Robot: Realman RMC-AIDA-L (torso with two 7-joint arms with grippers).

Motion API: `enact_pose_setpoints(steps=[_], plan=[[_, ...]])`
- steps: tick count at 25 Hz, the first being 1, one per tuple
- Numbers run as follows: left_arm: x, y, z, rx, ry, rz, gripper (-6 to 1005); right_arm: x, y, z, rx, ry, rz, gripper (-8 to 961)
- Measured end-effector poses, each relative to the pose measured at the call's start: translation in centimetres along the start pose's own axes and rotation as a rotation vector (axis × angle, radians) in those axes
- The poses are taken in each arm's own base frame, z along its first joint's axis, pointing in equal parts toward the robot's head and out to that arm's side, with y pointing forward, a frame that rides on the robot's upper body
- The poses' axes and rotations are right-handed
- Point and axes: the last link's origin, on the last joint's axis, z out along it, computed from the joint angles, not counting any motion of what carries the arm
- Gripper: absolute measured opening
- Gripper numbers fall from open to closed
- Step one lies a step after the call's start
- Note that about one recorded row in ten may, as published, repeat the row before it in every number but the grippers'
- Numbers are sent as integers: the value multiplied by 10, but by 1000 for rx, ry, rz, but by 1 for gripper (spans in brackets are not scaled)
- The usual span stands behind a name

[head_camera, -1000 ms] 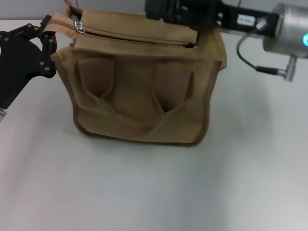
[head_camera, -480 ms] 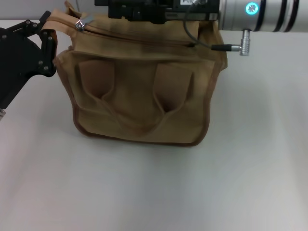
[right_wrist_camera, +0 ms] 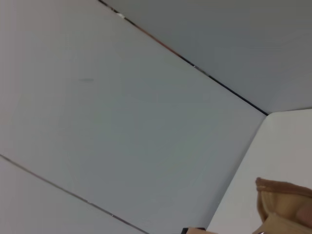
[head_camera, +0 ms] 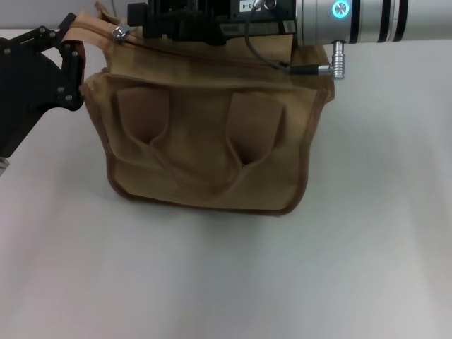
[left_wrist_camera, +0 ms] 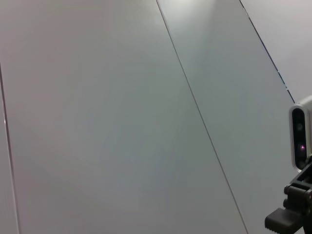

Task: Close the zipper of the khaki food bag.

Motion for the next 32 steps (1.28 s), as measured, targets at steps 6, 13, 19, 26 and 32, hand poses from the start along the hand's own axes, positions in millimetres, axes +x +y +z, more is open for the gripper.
enact_pose_setpoints(steps=[6,13,19,26,32], plan=[[1,1,2,-3,9,-7,23,-2,-3,0,23,-16,52,389],[3,4,3,-14,29,3,25,-2,-5,11,65,3,98,381],[4,9,3,-20,39,10,26,-6,-4,22,89,2,110,378],[2,13,3,-17,38,25,28,-9,1,28,76,2,107,379],[2,12,3,-9,38,26,30,-7,0,29,68,-2,126,380]])
